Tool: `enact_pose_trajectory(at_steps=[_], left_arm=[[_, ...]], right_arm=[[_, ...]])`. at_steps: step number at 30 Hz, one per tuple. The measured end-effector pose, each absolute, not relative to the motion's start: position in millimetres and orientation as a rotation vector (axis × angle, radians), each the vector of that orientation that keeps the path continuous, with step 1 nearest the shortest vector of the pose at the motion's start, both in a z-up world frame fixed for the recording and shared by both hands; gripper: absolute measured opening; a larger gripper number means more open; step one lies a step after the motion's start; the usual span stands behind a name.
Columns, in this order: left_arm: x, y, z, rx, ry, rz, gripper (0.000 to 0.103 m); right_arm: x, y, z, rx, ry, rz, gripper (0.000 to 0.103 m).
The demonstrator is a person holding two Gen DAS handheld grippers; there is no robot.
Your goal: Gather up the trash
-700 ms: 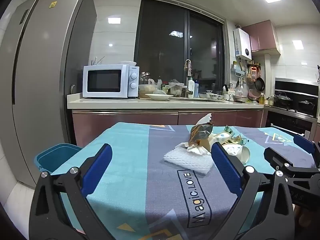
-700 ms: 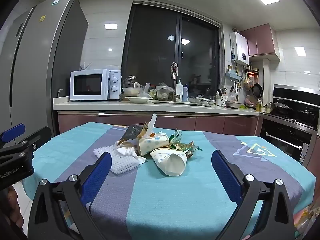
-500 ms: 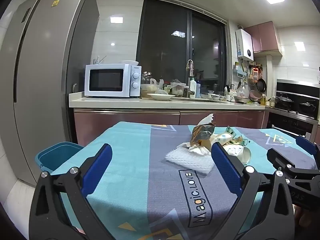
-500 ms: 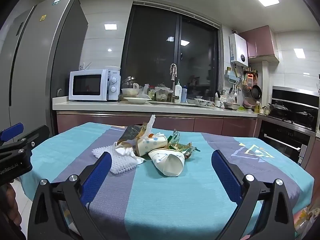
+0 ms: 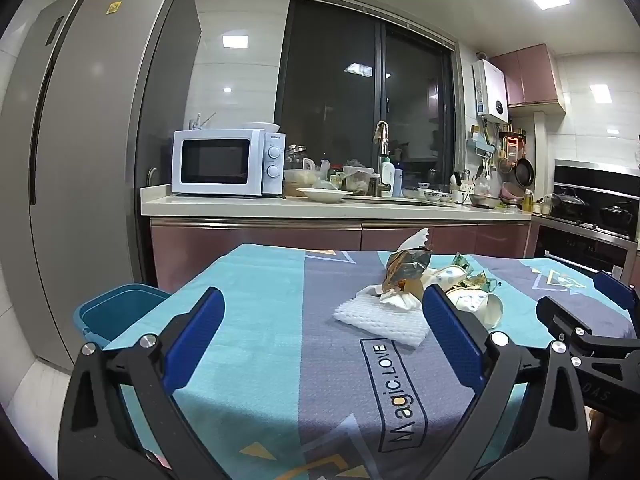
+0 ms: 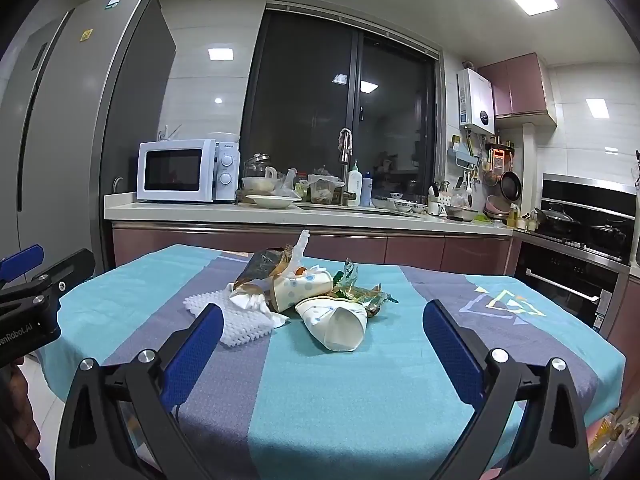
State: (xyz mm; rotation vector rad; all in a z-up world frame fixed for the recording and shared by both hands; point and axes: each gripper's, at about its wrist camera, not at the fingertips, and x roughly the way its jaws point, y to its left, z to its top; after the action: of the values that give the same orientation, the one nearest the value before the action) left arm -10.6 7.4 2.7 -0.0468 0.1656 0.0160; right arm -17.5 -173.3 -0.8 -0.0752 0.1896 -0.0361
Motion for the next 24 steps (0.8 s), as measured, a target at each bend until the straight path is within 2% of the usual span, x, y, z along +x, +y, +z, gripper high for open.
enact_pose_trajectory(at_steps=[24], left_arm=[[-12.7,11.2,3.9,-0.046,0.16,0.022,0.098]], right_arm=[[-24.3,-169.9,1.2,-0.085,0.183,-0.042,0.097]])
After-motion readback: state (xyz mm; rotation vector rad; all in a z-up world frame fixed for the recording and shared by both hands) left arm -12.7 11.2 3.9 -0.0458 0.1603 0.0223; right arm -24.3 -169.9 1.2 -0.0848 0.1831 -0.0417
